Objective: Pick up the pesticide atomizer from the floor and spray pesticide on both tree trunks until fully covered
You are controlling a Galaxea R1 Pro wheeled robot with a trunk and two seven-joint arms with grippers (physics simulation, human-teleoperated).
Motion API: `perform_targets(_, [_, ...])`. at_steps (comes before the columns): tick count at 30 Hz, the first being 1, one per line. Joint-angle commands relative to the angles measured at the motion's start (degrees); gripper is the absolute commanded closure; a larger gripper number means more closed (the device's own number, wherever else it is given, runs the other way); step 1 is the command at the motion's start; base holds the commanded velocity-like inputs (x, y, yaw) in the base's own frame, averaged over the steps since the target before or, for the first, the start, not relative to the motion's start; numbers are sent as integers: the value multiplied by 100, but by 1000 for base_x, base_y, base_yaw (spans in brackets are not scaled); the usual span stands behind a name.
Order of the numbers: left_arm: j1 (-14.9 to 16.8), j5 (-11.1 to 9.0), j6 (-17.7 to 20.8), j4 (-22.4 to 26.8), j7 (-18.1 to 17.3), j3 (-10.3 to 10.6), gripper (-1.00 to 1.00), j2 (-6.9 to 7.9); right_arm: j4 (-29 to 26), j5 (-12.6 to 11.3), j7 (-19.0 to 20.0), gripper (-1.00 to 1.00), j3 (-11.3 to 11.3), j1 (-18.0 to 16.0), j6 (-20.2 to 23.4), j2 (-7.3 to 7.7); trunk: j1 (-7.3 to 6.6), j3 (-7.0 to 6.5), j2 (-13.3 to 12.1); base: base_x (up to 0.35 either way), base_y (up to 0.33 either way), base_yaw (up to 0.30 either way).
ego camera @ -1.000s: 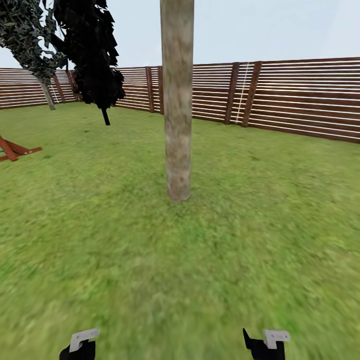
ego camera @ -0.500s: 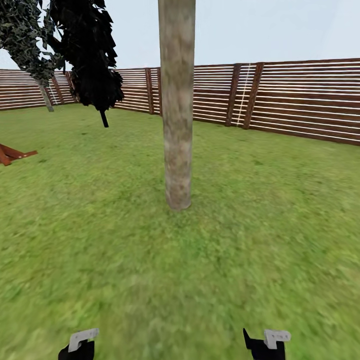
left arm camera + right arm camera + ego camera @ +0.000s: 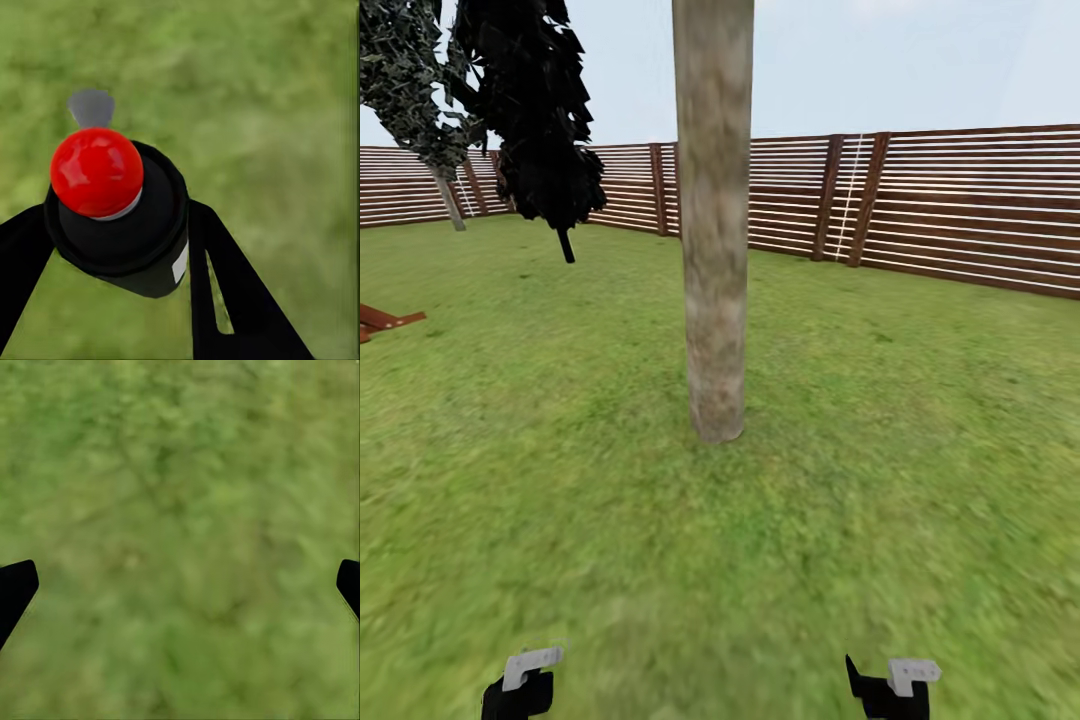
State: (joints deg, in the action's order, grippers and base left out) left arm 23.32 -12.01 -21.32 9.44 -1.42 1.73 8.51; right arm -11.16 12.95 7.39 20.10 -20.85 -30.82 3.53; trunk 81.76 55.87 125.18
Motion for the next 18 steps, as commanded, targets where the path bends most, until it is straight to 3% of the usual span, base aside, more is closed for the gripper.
perform_targets(1, [30,-13,-13,0,-92,25,100,6,-25,38,36,-100,53,-5,-19,3,3,5,2,339,-27,0])
perform_targets(2, [44,136,-6,3,-288,66,100,18,-152,41,42,-100,53,-6,-17,6,3,5,2,339,-62,0])
perform_targets(3, [66,738,12,11,-865,139,100,77,-817,370,68,-100,-18,-7,0,3,3,5,2,339,-98,0])
perform_targets(5, [124,1314,51,256,-1415,160,100,97,-1278,1187,82,-100,-341,-2,20,-32,3,5,2,338,-110,0])
perform_targets(7, [142,1756,91,478,-1804,162,100,115,-1380,1614,85,-100,-595,0,30,-84,3,5,2,338,-114,0])
perform_targets(10, [233,2731,460,871,-2810,157,100,174,-1446,2348,92,-100,-1264,-58,373,-238,3,5,2,338,-116,0])
perform_targets(13, [499,3109,869,1041,-3805,153,100,270,-1464,2571,234,-100,-1737,-202,802,-381,3,5,2,338,-115,0])
perform_targets(15, [671,3173,943,1084,-4208,155,100,336,-1471,2610,1008,-100,-1916,-420,888,-435,3,5,2,338,-111,0])
perform_targets(18, [757,3272,966,1179,-4548,159,100,366,-1476,2608,2160,-100,-1974,-756,923,-463,3,5,2,338,-106,0])
